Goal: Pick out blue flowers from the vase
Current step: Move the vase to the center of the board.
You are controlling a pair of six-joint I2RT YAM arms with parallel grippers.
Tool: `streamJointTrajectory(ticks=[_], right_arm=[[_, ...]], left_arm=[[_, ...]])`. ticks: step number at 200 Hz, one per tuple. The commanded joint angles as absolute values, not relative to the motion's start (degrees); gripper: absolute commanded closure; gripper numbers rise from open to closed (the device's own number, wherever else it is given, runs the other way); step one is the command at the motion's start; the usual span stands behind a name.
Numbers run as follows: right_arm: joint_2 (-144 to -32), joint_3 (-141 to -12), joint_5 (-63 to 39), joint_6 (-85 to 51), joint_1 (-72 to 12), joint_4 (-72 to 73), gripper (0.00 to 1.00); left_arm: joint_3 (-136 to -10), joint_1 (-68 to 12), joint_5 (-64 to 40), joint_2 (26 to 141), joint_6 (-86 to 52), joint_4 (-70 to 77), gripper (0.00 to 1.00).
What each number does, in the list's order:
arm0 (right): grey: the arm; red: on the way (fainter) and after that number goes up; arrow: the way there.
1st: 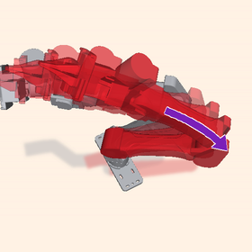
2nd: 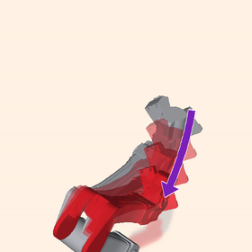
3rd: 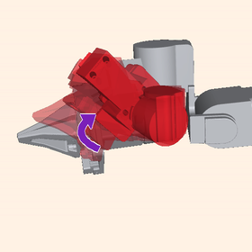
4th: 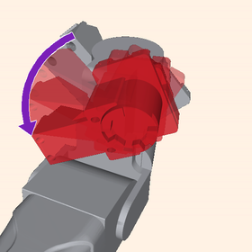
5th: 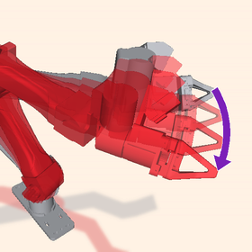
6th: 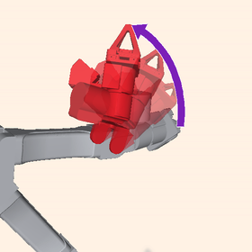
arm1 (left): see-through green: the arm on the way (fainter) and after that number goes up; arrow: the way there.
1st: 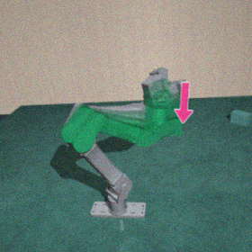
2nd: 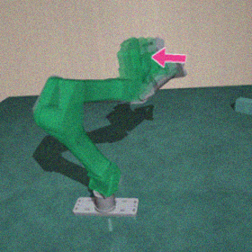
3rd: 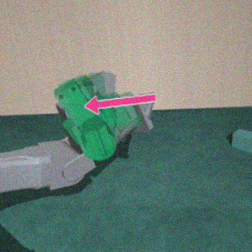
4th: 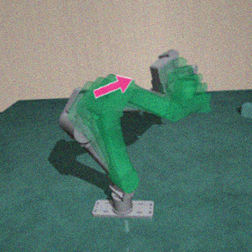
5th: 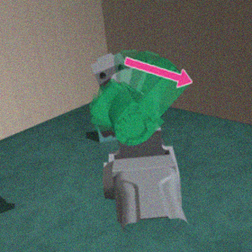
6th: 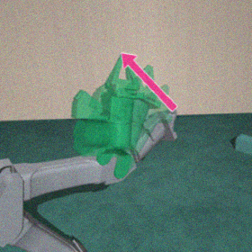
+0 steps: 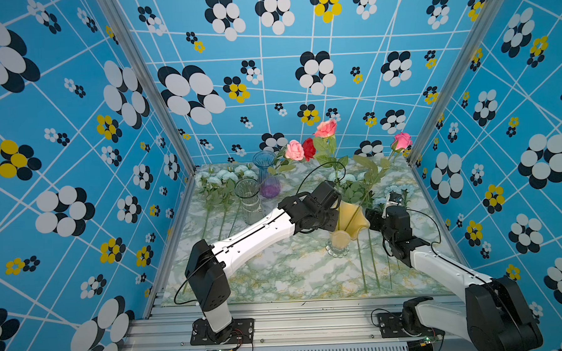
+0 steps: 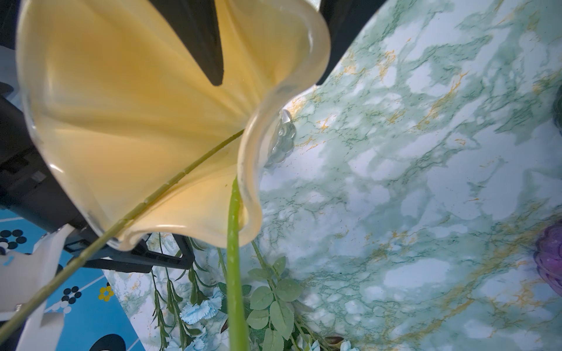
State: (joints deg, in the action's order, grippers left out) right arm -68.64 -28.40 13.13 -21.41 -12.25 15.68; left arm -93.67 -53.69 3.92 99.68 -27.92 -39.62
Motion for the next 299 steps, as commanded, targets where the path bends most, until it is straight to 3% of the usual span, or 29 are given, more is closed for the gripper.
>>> streamJointTrajectory(ticks=[1,123,200,299], right_arm=[[-69.0,-29.8,12.5,-20.2,-12.7,16.4,0.17],[-69.0,-30.0,12.1,-20.1,-12.7,16.3,0.17],[-69.1,-30.1,12.0,-20.1,-12.7,16.3,0.17],[-69.4,-30.3,11.5,-19.9,-12.7,16.3,0.17]], left_arm=[[-95.4,-53.9,4.9,100.2,-27.4,-40.7,0.56],[-92.3,-50.0,4.5,98.9,-27.2,-39.6,0.88],[-85.7,-47.2,5.2,92.0,-26.3,-38.6,0.99],[-77.5,-42.8,8.6,81.5,-24.0,-41.5,1.00]])
